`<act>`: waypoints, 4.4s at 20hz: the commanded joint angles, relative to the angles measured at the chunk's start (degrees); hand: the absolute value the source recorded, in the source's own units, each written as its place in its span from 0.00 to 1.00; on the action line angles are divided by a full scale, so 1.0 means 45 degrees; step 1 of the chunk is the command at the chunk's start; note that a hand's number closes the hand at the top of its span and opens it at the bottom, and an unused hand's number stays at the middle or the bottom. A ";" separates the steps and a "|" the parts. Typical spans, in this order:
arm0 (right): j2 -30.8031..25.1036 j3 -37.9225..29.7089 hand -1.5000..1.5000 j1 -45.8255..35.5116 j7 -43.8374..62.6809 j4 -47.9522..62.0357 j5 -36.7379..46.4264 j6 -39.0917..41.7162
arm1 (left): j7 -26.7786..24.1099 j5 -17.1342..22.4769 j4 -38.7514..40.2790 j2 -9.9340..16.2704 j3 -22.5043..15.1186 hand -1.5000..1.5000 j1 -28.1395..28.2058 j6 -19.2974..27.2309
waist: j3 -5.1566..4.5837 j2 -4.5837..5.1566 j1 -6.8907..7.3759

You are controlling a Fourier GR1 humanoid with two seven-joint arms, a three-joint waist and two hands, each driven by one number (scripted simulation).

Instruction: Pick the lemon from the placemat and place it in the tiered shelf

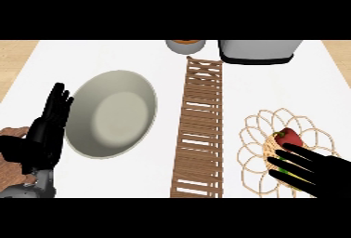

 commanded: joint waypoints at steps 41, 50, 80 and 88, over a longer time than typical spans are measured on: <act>0.4492 -0.0764 1.00 -0.1575 -0.4848 0.6589 0.4509 -0.4819 | 0.0103 -0.1649 -0.0358 -0.1758 0.1735 0.50 0.0655 -0.1959 | -0.0008 -0.0012 0.0024; 0.3324 0.0422 1.00 -0.0554 -0.7750 0.5679 0.2549 -0.2743 | 0.1257 -0.1927 -0.0626 -0.1797 0.1635 0.50 -0.0225 -0.1644 | -0.0011 -0.0020 -0.0071; 0.0835 -0.2299 1.00 -0.6099 0.4930 0.1139 -1.5160 0.3598 | 0.0329 -0.1970 -0.0489 -0.2100 0.1762 0.50 0.0273 -0.2186 | -0.0025 0.0009 0.0218; 0.4296 -0.0296 1.00 -0.7561 0.5151 0.3196 -1.2488 0.2124 | 0.1256 -0.2400 0.0148 -0.2222 0.1969 0.50 -0.1118 -0.1724 | -0.0006 0.0049 0.0164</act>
